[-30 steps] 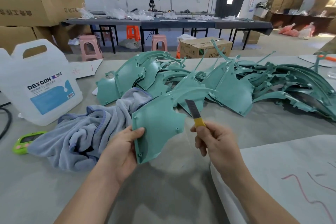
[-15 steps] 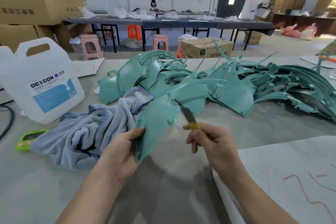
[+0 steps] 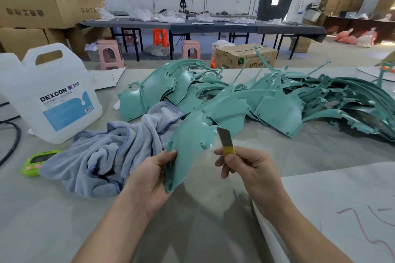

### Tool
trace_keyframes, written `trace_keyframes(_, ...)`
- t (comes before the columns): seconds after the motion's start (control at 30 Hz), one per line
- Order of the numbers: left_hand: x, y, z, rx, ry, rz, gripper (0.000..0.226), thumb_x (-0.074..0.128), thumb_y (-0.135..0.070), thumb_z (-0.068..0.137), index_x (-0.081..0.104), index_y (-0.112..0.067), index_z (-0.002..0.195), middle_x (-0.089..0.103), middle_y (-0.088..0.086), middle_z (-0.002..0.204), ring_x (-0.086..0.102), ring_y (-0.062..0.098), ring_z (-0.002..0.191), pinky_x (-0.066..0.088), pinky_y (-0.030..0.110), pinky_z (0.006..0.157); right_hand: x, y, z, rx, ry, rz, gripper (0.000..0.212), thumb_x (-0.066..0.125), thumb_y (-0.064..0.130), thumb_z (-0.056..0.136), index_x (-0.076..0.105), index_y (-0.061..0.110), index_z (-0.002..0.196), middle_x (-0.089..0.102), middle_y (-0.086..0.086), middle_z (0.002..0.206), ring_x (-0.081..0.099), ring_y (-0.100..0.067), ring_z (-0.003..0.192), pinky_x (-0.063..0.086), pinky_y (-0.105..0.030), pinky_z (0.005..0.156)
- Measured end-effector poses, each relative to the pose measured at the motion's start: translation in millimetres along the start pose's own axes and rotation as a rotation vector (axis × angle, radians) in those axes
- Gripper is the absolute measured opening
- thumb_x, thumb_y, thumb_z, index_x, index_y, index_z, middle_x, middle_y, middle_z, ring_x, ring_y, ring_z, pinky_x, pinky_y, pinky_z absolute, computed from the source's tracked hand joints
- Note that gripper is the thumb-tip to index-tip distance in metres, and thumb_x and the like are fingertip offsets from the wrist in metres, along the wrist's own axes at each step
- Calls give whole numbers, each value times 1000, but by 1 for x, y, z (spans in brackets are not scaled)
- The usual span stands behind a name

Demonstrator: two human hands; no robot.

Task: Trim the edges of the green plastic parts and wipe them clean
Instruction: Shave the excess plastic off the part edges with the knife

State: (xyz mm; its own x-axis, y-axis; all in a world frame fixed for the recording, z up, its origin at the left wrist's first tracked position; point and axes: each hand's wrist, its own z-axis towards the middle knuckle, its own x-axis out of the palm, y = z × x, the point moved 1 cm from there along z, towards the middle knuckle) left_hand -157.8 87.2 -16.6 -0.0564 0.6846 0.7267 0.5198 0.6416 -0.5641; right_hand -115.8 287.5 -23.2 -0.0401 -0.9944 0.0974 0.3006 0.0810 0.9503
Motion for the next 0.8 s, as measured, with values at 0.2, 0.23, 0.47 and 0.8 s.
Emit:
trace_keyframes(0.2, 1, 1, -1, 62, -37, 3, 28, 48, -7, 100, 66, 2, 119, 75, 18, 107, 77, 26, 77, 62, 34, 56, -4, 1, 0, 53, 18, -59, 30, 66, -5, 91, 84, 18, 83, 77, -14, 87, 64, -19, 64, 55, -26, 66)
trace_keyframes(0.23, 3, 2, -1, 97, -39, -7, 27, 47, -7, 101, 66, 1, 117, 75, 18, 110, 77, 26, 81, 63, 36, 58, -6, 2, 0, 65, 1, -60, 30, 65, -5, 91, 84, 17, 84, 77, -14, 85, 65, -19, 64, 54, -24, 66)
trace_keyframes(0.47, 12, 9, -4, 322, -7, 170, 33, 46, 8, 95, 64, -3, 121, 74, 13, 115, 71, 28, 108, 57, 41, 92, -6, 0, -2, 374, -35, 277, 26, 71, 25, 80, 81, 8, 97, 74, -12, 117, 70, -25, 110, 60, -36, 91)
trace_keyframes(0.8, 6, 15, -11, 1015, -246, 1114, 100, 95, -15, 60, 40, -53, 134, 56, -33, 120, 60, -7, 107, 53, 13, 79, -14, 2, 2, 474, -98, 396, 20, 67, 21, 78, 81, 11, 88, 74, -18, 106, 72, -31, 94, 61, -39, 81)
